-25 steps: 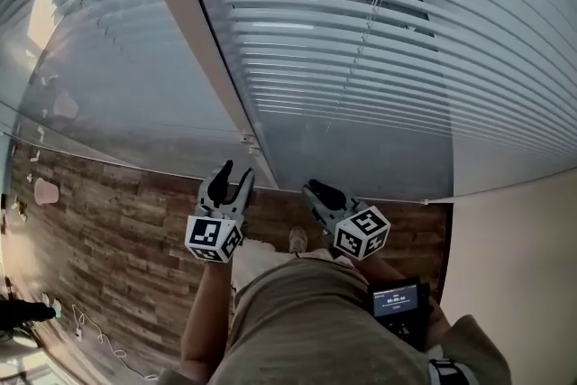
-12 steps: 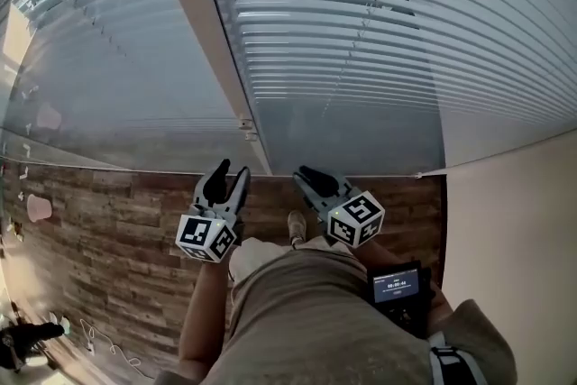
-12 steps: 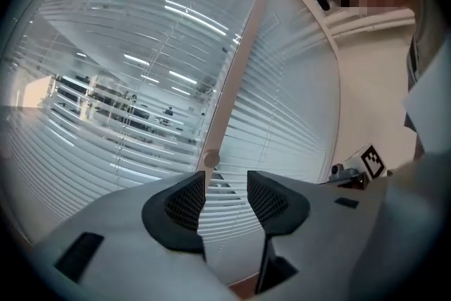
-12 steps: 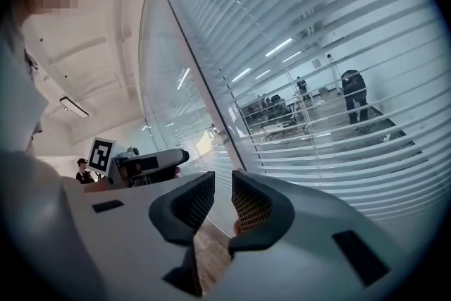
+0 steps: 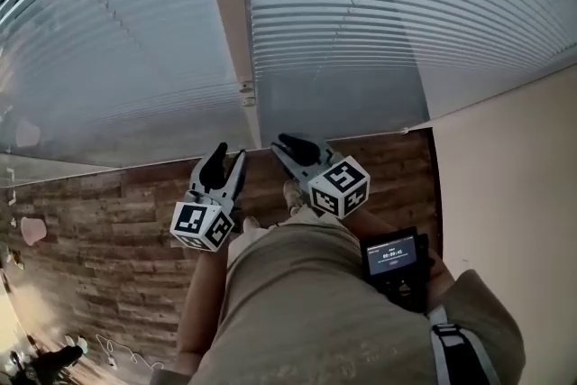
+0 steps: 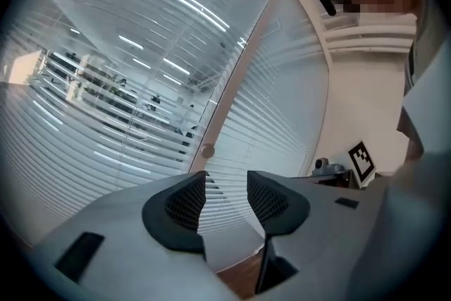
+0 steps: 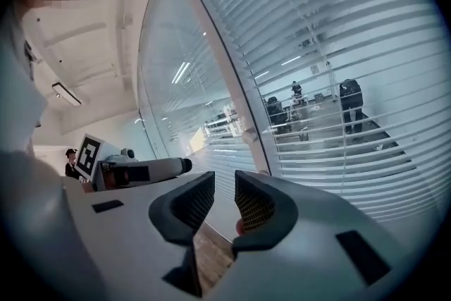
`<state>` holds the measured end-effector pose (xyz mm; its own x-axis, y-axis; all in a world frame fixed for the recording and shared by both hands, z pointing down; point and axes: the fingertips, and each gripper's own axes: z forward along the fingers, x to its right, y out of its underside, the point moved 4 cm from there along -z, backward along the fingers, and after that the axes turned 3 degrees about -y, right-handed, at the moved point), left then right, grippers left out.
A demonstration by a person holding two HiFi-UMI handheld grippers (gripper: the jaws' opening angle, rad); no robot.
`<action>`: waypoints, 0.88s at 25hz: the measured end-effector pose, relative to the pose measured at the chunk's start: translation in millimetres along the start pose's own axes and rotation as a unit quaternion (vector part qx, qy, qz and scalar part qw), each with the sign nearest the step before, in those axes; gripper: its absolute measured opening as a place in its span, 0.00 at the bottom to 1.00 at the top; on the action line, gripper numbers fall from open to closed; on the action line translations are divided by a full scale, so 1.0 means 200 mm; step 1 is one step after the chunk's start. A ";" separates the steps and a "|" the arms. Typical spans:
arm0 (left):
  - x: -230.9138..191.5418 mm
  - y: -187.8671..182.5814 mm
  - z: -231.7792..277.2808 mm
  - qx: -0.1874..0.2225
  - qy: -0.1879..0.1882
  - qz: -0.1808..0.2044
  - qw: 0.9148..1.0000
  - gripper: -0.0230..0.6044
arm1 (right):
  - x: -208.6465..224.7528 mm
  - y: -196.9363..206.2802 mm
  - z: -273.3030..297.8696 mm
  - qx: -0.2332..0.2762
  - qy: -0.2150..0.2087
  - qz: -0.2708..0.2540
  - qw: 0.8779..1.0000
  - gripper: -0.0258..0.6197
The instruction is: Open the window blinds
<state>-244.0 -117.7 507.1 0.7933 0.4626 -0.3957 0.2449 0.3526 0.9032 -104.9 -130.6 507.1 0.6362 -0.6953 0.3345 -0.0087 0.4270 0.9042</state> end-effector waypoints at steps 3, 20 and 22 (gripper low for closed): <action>-0.03 0.00 -0.04 -0.009 0.014 0.001 1.000 0.35 | -0.08 -0.03 0.02 0.002 0.008 -0.007 1.000 0.17; -0.20 0.11 -0.40 -0.032 0.052 0.035 0.998 0.35 | -0.42 0.19 0.03 0.027 0.102 -0.004 0.994 0.17; -0.20 0.14 -0.46 -0.039 0.060 0.034 0.997 0.35 | -0.47 0.24 0.00 0.023 0.114 -0.002 0.993 0.17</action>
<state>-320.7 -51.8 533.6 0.7334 0.5793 -0.3557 0.1452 0.3777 0.9145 -164.5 -44.3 517.9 0.7942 -0.5462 0.2664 -0.0369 0.3943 0.9183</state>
